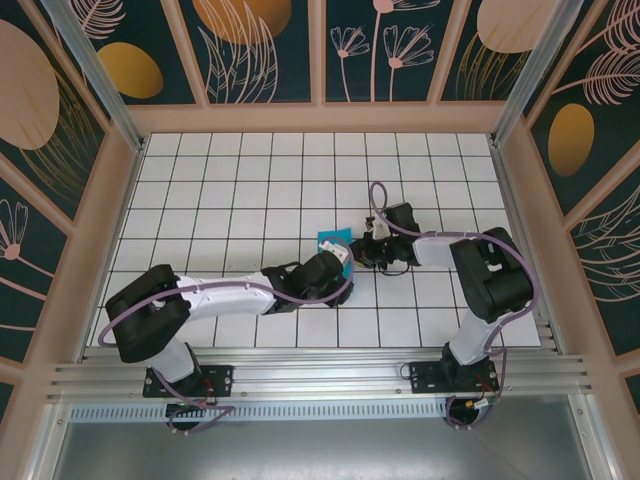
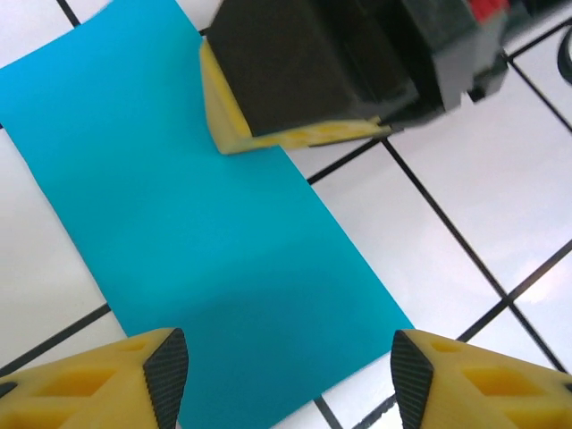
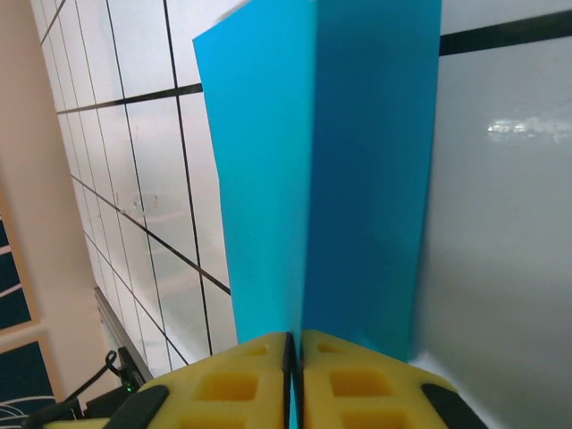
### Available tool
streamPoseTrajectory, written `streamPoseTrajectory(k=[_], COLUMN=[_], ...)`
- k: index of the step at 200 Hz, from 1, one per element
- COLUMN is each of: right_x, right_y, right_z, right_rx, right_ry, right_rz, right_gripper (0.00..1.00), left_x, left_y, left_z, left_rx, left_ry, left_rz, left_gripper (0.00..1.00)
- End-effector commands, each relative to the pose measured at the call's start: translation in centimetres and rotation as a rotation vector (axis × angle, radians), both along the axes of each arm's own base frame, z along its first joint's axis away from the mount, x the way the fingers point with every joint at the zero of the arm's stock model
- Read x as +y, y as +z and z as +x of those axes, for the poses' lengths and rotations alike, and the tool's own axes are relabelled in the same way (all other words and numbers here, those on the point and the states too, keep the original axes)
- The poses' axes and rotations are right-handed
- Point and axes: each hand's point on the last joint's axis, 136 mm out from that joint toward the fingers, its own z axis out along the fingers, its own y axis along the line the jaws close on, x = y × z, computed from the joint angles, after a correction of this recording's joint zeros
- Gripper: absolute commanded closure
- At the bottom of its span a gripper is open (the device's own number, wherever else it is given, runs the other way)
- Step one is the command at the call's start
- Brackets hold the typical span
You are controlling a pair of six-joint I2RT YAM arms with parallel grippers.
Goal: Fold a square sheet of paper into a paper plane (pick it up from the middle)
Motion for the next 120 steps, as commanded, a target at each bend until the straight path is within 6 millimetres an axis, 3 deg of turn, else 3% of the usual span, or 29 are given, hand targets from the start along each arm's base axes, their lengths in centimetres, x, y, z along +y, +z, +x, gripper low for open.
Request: streamPoseTrajectory(k=[1, 48, 52, 65, 120], right_x=[0.5, 0.6, 0.6, 0.6, 0.6], right_y=[0.5, 0.6, 0.7, 0.7, 0.5], right_z=[0.6, 0.8, 0.8, 0.7, 0.4], right_rx=[0.002, 0.013, 0.013, 0.016, 0.026], right_ry=[0.000, -0.004, -0.004, -0.005, -0.001], right_rz=[0.008, 0.009, 0.009, 0.010, 0.012], right_gripper=[0.91, 0.91, 0.91, 0.91, 0.90], left_x=[1.1, -0.2, -0.2, -0.4, 0.1], left_y=[-0.6, -1.8, -2.9, -3.3, -4.2], left_z=[0.2, -0.9, -1.1, -1.4, -0.1], left_rx=[-0.108, -0.177, -0.168, -0.175, -0.241], left_ry=[-0.017, -0.085, -0.095, -0.105, -0.026], left_rz=[0.127, 0.243, 0.270, 0.282, 0.352], left_gripper=[0.34, 0.31, 0.31, 0.30, 0.32])
